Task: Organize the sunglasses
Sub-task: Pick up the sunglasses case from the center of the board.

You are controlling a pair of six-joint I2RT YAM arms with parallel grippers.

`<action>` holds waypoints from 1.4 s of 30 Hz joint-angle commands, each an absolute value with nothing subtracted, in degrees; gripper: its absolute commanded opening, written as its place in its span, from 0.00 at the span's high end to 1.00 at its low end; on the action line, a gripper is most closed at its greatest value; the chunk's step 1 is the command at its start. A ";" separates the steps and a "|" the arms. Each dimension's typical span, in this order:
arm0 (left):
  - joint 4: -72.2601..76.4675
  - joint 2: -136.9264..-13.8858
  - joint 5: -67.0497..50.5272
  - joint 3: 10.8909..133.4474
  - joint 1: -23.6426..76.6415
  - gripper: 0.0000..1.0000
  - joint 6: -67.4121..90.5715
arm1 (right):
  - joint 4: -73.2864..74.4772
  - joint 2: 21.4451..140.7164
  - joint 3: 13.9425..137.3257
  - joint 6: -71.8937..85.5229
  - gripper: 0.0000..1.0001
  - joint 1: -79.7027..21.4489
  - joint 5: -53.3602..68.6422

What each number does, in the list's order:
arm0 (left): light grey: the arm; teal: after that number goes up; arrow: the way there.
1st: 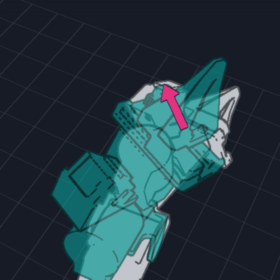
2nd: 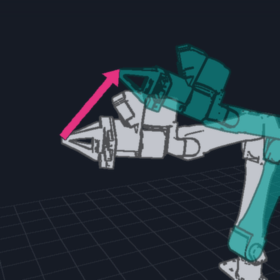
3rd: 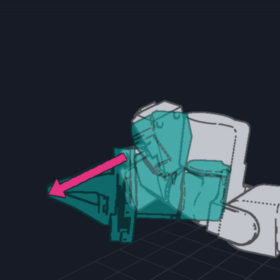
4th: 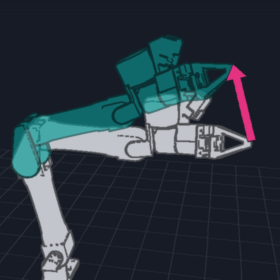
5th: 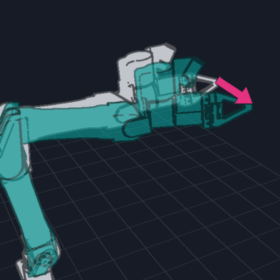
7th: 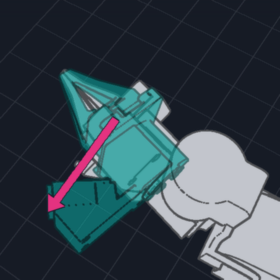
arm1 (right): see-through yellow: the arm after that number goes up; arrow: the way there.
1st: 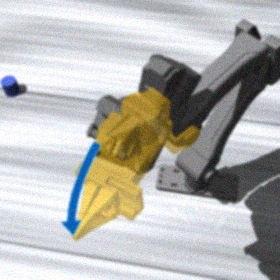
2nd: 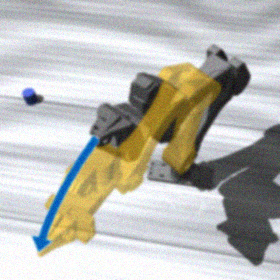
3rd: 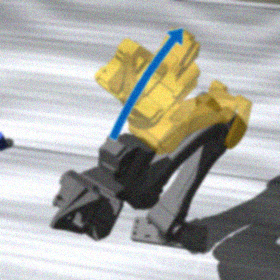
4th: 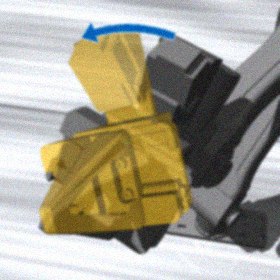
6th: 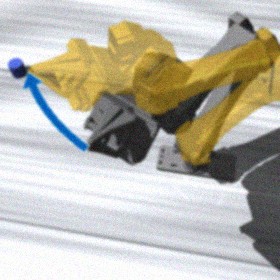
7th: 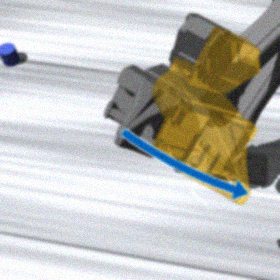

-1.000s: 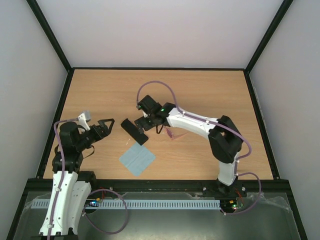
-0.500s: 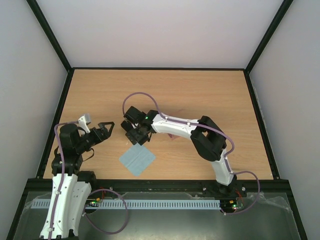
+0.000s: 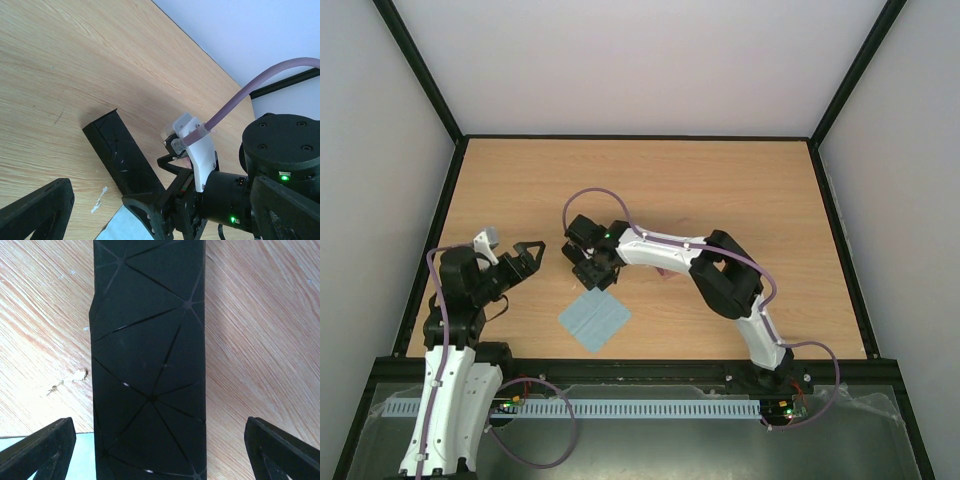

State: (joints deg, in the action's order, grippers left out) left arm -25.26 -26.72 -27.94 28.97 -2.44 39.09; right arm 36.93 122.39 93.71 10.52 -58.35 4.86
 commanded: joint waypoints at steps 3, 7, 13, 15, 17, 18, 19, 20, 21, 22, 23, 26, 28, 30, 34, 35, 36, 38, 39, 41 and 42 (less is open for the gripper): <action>-24.20 -28.34 -29.70 28.16 -2.55 0.01 40.45 | 38.18 124.09 95.47 10.04 0.09 -58.28 3.70; -23.58 -28.09 -29.72 27.39 -2.56 0.01 40.79 | 37.74 124.43 95.86 10.06 0.13 -58.29 4.50; -24.47 -28.47 -27.97 27.60 -2.55 0.01 39.61 | 38.10 125.47 96.57 10.45 0.16 -58.21 4.77; -24.98 -28.48 -27.68 27.61 -2.55 0.01 39.57 | 38.14 125.63 96.49 10.57 0.18 -58.21 5.00; -25.13 -28.52 -27.75 27.68 -2.55 0.01 39.43 | 37.85 125.83 96.27 10.55 0.19 -58.20 4.97; -25.07 -28.46 -27.72 27.70 -2.55 0.01 39.46 | 38.16 126.12 96.51 10.47 0.21 -58.19 5.00; -24.99 -28.47 -27.77 27.76 -2.55 0.01 39.54 | 38.27 126.28 96.63 10.39 0.23 -58.21 4.87; -24.90 -28.52 -27.82 27.92 -2.59 0.01 39.55 | 38.35 126.42 96.73 10.22 0.24 -58.19 4.69; -24.76 -28.62 -27.89 28.02 -2.55 0.01 39.56 | 38.52 126.51 97.02 10.01 0.26 -58.22 4.62; -24.47 -28.67 -28.06 27.99 -2.57 0.01 39.69 | 38.70 126.68 97.33 9.90 0.27 -58.12 4.62; -23.99 -28.78 -28.17 27.89 -2.55 0.01 40.00 | 38.87 126.73 97.60 9.88 0.29 -58.03 4.73; -22.93 -29.48 -29.08 27.70 -2.55 0.01 40.20 | 39.83 127.29 98.88 9.65 0.35 -57.49 5.03; -22.83 -30.18 -29.64 27.62 -2.55 0.01 39.85 | 39.97 127.11 99.46 9.67 0.36 -57.08 5.33; -22.58 -30.48 -29.79 27.42 -2.55 0.01 39.73 | 40.19 126.70 99.97 9.60 0.38 -56.75 5.49; -21.51 -30.17 -29.87 26.86 -2.55 0.01 40.39 | 40.77 125.98 101.55 10.09 0.41 -55.66 7.50; -21.37 -30.11 -29.98 26.91 -2.55 0.01 40.56 | 40.81 125.63 101.74 10.35 0.41 -55.23 8.05; -21.25 -30.00 -30.05 26.84 -2.55 0.01 40.71 | 40.47 125.02 101.52 10.62 0.41 -54.75 9.31; -20.34 -29.65 -30.06 26.17 -2.55 0.01 40.99 | 39.83 123.99 101.05 11.31 0.42 -53.59 11.16; -19.70 -29.55 -30.12 25.57 -2.55 0.01 41.27 | 39.60 123.53 100.90 11.60 0.43 -53.00 12.22; -18.62 -29.80 -30.56 24.78 -2.55 0.01 41.72 | 38.88 122.51 100.26 12.31 0.44 -51.87 14.48; -18.25 -30.19 -30.95 24.56 -2.55 0.01 41.68 | 38.29 121.91 99.65 12.49 0.44 -51.39 15.37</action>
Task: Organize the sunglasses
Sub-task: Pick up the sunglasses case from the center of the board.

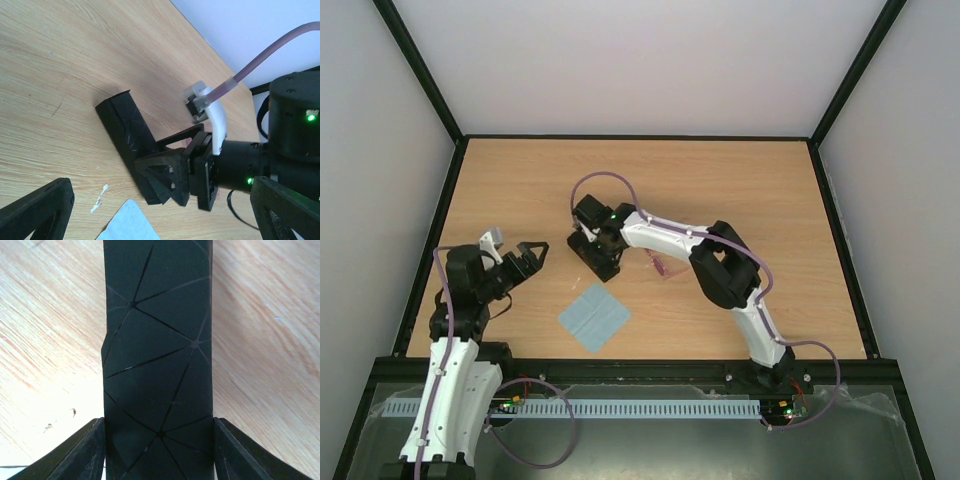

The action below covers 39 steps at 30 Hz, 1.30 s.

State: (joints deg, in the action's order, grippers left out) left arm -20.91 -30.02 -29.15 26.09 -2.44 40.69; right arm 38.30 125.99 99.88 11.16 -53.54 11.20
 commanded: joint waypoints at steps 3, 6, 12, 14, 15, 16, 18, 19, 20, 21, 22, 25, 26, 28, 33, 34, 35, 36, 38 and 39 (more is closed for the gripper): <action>-18.10 -30.93 -31.37 24.35 -2.55 0.01 41.41 | 37.00 120.70 98.43 12.84 0.44 -50.71 15.85; -17.78 -30.72 -31.20 23.93 -2.55 0.01 41.48 | 37.35 121.39 98.68 12.74 0.44 -50.63 15.66; -17.33 -30.84 -31.11 23.83 -2.55 0.01 41.59 | 38.42 123.07 98.92 12.19 0.40 -50.68 13.17; -17.15 -31.02 -31.16 23.82 -2.55 0.01 41.70 | 38.70 123.53 99.27 12.06 0.35 -50.70 11.96; -17.00 -31.09 -31.31 23.82 -2.55 0.01 41.82 | 39.28 123.93 99.68 11.86 0.32 -50.74 11.37; -16.69 -31.25 -31.87 23.82 -2.55 0.01 41.83 | 39.67 124.34 100.02 11.78 0.29 -50.75 10.63; -15.79 -31.86 -33.72 23.76 -2.55 0.01 41.89 | 40.56 125.03 100.54 11.23 0.26 -50.88 9.08; -15.74 -32.25 -34.04 23.81 -2.55 0.01 42.10 | 40.74 125.24 100.61 11.28 0.25 -50.90 8.37; -15.67 -32.43 -34.09 23.75 -2.55 0.01 42.25 | 40.93 125.43 100.73 11.21 0.23 -51.00 7.75; -15.45 -32.59 -34.08 23.65 -2.55 0.01 42.38 | 41.36 125.68 100.92 11.21 0.23 -51.02 7.13; -15.39 -32.60 -34.10 23.69 -2.55 0.01 42.30 | 41.78 126.02 101.04 11.12 0.23 -51.18 6.16; -15.47 -32.50 -33.93 23.66 -2.55 0.01 42.34 | 42.30 126.82 100.74 10.60 0.19 -51.43 4.36; -15.47 -32.51 -33.93 23.60 -2.55 0.01 42.33 | 42.47 127.21 100.80 10.55 0.19 -51.49 4.36; -15.47 -32.60 -33.94 23.43 -2.55 0.01 42.28 | 42.46 127.84 100.79 10.42 0.19 -51.43 4.42; -15.32 -32.65 -33.97 23.30 -2.55 0.01 42.32 | 42.70 128.70 100.44 10.18 0.29 -52.00 5.80; -15.18 -32.69 -34.05 23.29 -2.55 0.01 42.36 | 42.92 128.76 100.53 10.05 0.30 -52.09 6.02; -14.99 -32.83 -34.16 23.29 -2.55 0.01 42.43 | 43.13 128.84 100.49 10.14 0.30 -52.16 6.20; -14.88 -32.91 -34.25 23.31 -2.56 0.01 42.45 | 43.40 128.91 100.53 10.16 0.30 -52.19 6.24; -14.62 -33.25 -34.32 23.38 -2.55 0.01 42.44 | 44.03 129.15 100.38 10.18 0.29 -52.18 6.31; -14.52 -33.30 -34.36 23.46 -2.55 0.01 42.42 | 44.30 129.28 100.26 10.19 0.28 -52.17 6.23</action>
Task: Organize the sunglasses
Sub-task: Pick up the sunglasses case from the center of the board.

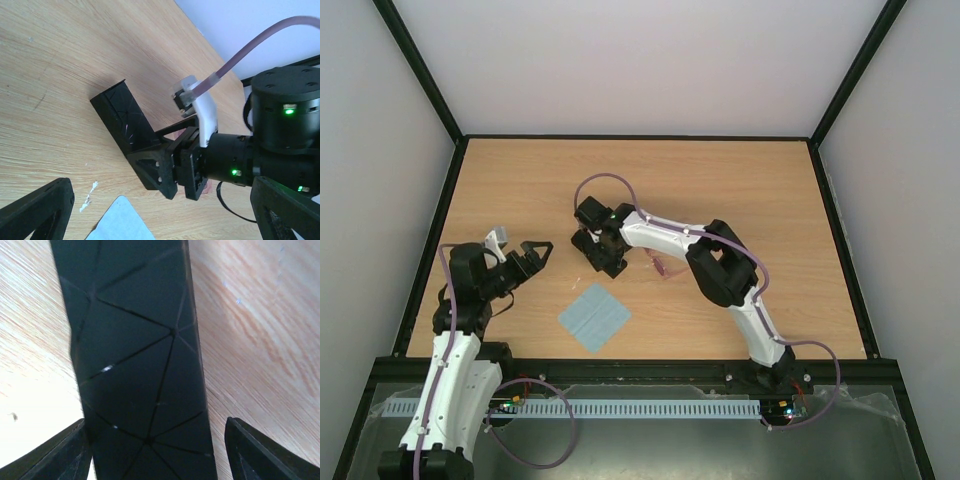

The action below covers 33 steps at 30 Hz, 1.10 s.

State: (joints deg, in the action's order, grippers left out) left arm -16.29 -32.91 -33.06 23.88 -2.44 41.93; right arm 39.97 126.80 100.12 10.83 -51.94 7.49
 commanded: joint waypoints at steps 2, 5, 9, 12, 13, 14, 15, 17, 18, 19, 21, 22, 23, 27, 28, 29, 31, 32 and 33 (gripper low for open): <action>-14.37 -33.56 -34.41 23.46 -2.55 0.01 42.41 | 44.72 129.43 100.19 10.07 0.25 -52.19 6.15; -14.09 -33.53 -34.52 23.53 -2.55 0.01 42.45 | 44.81 129.37 99.95 10.17 0.27 -52.16 6.15; -13.62 -33.78 -34.65 23.49 -2.55 0.01 42.75 | 44.71 128.75 100.15 10.31 0.41 -52.19 7.38; -12.24 -34.18 -35.73 23.46 -2.55 0.01 43.14 | 44.30 127.27 99.91 10.71 0.46 -51.82 9.92; -11.77 -34.44 -36.16 23.54 -2.55 0.01 43.15 | 43.85 126.51 99.62 11.05 0.46 -51.50 11.33; -11.31 -34.67 -36.58 23.63 -2.55 0.01 43.15 | 43.19 125.49 99.32 11.36 0.47 -51.05 13.04; -10.74 -35.01 -36.97 23.64 -2.55 0.01 43.15 | 42.39 124.20 98.89 11.68 0.47 -50.65 14.69; -9.33 -35.45 -38.01 23.49 -2.55 0.01 43.50 | 41.03 122.18 98.18 12.42 0.48 -49.51 17.81; -8.33 -35.66 -38.75 23.26 -2.55 0.01 43.88 | 40.32 121.19 97.71 12.75 0.48 -48.91 19.53; -7.11 -35.80 -39.67 23.00 -2.55 0.01 44.34 | 39.50 120.08 97.16 13.13 0.48 -48.30 21.25; -4.01 -36.13 -41.96 22.21 -2.55 0.01 45.71 | 36.63 117.72 95.26 14.42 0.49 -46.84 26.39; -1.82 -36.34 -43.47 21.71 -2.55 0.01 46.67 | 35.17 116.47 94.22 15.25 0.49 -45.95 28.80; 0.20 -36.53 -44.97 21.21 -2.55 0.01 47.71 | 33.54 115.22 92.82 16.11 0.49 -45.17 30.88; 15.48 -35.33 -50.51 17.99 -2.55 0.01 56.08 | 25.23 108.38 85.25 20.69 0.50 -42.16 41.03; 18.44 -34.88 -51.47 17.60 -2.55 0.01 57.72 | 22.14 106.40 82.78 22.48 0.50 -41.55 43.75; 20.83 -34.69 -52.03 17.57 -2.36 0.01 59.07 | 19.25 104.34 79.78 24.82 0.50 -40.88 46.62; 24.16 -34.54 -52.64 17.97 -1.80 0.01 60.63 | 13.37 100.74 76.10 28.64 0.50 -40.18 51.55; 25.87 -34.61 -52.72 18.13 -1.31 0.01 61.31 | 10.69 99.13 74.65 30.39 0.49 -40.02 53.75; 27.89 -34.67 -52.88 18.19 -0.72 0.01 62.15 | 8.04 98.01 73.44 32.34 0.49 -39.97 55.81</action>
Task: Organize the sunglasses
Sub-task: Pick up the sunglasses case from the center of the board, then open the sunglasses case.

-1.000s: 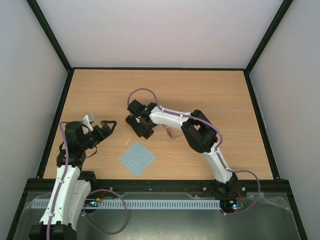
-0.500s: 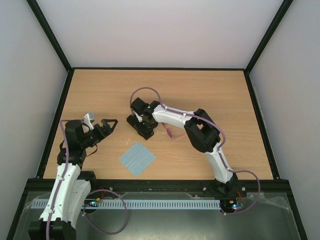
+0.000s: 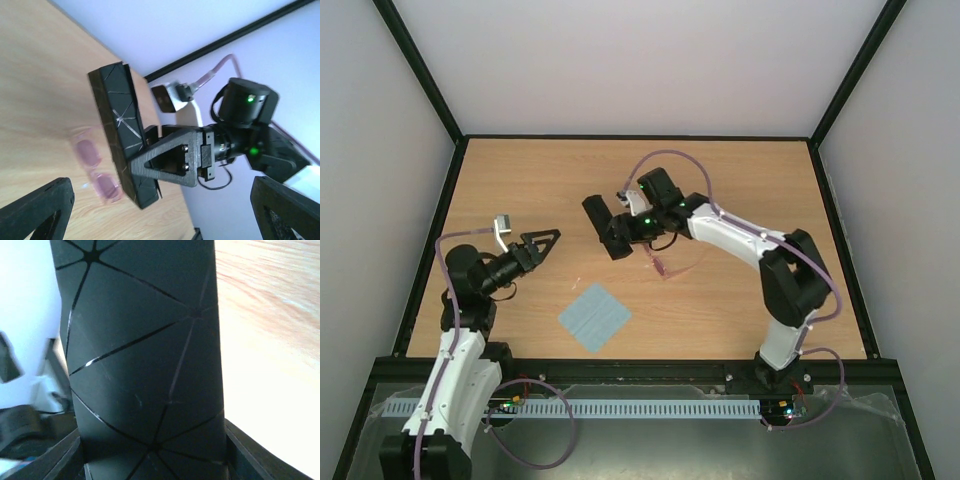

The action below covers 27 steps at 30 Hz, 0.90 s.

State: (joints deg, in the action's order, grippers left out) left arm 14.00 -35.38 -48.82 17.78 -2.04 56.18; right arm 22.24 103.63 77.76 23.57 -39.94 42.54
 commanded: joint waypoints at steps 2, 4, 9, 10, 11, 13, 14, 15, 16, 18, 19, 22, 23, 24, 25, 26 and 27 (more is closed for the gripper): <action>31.26 -35.27 -52.91 18.32 0.27 0.01 63.66 | 2.66 95.02 71.11 36.64 0.49 -39.95 59.83; 34.73 -35.91 -53.00 18.16 1.41 0.01 65.45 | -5.29 92.55 68.51 42.14 0.49 -39.94 62.61; 40.92 -37.31 -53.02 17.86 4.40 0.01 68.50 | -22.64 87.70 61.70 55.73 0.48 -39.99 66.87; 41.91 -37.30 -52.81 17.78 4.74 0.01 69.00 | -25.32 87.10 60.68 57.76 0.48 -39.99 67.37; 42.38 -37.29 -52.56 17.87 5.07 0.01 69.23 | -28.17 86.62 59.54 60.02 0.48 -39.95 67.79; 43.25 -37.74 -52.23 18.08 5.76 0.01 69.44 | -33.48 85.82 57.54 64.19 0.48 -39.98 68.56; 43.91 -38.08 -52.03 18.27 6.25 0.01 69.51 | -35.90 85.52 56.63 66.10 0.48 -40.11 68.90; 44.27 -38.63 -51.95 18.55 6.71 0.01 69.45 | -37.94 85.33 55.92 68.25 0.48 -40.16 69.17; 44.73 -39.24 -51.90 18.83 7.42 0.01 69.44 | -39.40 85.16 55.35 69.23 0.47 -40.34 69.35; 44.90 -40.43 -51.81 19.73 8.37 0.01 68.98 | -39.81 84.88 54.73 69.52 0.48 -40.78 69.52; 44.89 -41.03 -51.58 20.15 8.90 0.01 68.75 | -39.81 84.72 54.49 69.52 0.48 -40.92 69.52; 43.78 -42.77 -50.80 21.56 10.71 0.01 67.05 | -39.55 84.81 54.28 69.52 0.48 -41.84 69.35; 43.63 -43.45 -50.60 21.94 11.37 0.01 66.53 | -39.55 84.89 54.31 69.40 0.48 -42.27 69.35; 43.37 -44.10 -50.30 22.23 11.92 0.01 66.19 | -39.46 85.09 54.27 69.23 0.48 -42.61 69.35; 43.48 -44.80 -50.09 22.40 12.36 0.01 66.11 | -39.31 85.23 54.37 69.09 0.48 -42.89 69.22; 43.72 -45.30 -49.95 22.56 12.79 0.01 66.02 | -38.74 85.42 54.33 68.73 0.48 -43.03 69.18; 43.79 -45.77 -49.93 22.91 13.10 0.01 66.08 | -37.92 85.53 54.45 68.09 0.48 -43.28 69.10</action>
State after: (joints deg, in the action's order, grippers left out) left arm 41.50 -44.40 -50.68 20.56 11.84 67.81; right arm -34.72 87.02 54.43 68.29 -42.17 67.66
